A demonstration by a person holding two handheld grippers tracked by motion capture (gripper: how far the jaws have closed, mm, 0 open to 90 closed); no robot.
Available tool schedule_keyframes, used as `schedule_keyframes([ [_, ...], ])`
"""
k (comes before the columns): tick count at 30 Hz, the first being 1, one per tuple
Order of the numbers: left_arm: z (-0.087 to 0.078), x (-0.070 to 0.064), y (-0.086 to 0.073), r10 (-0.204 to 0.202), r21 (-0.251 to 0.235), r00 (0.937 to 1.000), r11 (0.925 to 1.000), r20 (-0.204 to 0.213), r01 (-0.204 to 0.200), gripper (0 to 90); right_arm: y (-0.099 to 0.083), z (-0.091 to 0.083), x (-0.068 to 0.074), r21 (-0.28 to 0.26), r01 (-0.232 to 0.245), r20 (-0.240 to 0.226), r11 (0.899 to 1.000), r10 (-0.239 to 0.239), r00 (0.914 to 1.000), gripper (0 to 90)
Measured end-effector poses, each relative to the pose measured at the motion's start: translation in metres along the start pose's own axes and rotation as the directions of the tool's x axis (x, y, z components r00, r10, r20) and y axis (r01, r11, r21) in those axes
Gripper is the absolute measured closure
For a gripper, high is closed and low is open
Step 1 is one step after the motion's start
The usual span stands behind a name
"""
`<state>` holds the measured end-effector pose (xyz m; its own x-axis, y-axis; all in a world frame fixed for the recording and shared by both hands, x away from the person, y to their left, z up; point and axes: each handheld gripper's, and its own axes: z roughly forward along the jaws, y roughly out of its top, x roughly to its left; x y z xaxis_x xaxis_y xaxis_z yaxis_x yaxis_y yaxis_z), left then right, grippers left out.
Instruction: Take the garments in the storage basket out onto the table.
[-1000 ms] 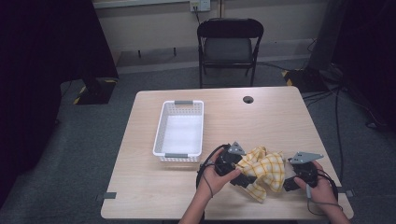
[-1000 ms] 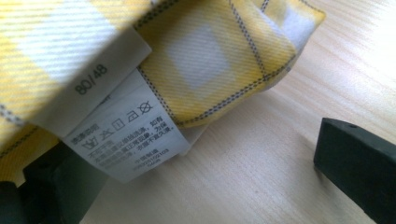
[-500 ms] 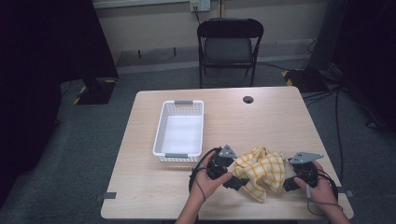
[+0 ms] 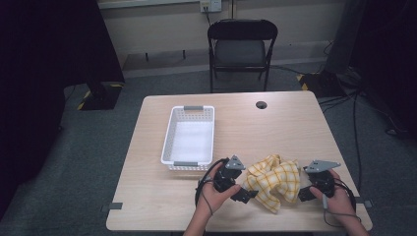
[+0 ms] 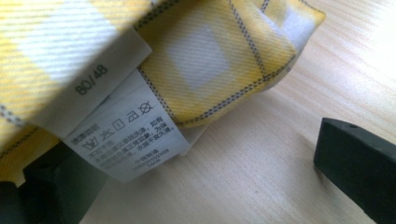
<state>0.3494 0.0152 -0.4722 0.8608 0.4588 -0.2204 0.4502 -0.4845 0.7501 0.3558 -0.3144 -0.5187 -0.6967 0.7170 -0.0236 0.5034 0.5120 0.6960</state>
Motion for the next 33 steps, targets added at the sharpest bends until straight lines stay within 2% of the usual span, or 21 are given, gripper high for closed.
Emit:
schedule_keyframes([
  [8,-0.005,0.001,-0.007,-0.021,-0.007,0.9998,0.9998,-0.008,0.02,2.7,0.0,0.0,0.0,0.0,0.0,0.0,1.0,0.0,1.0,0.0],
  [33,-0.017,0.009,-0.017,-0.03,-0.004,0.9992,0.9995,-0.025,0.03,2.8,0.0,0.0,0.0,0.0,0.0,0.0,1.0,0.0,1.0,0.0],
])
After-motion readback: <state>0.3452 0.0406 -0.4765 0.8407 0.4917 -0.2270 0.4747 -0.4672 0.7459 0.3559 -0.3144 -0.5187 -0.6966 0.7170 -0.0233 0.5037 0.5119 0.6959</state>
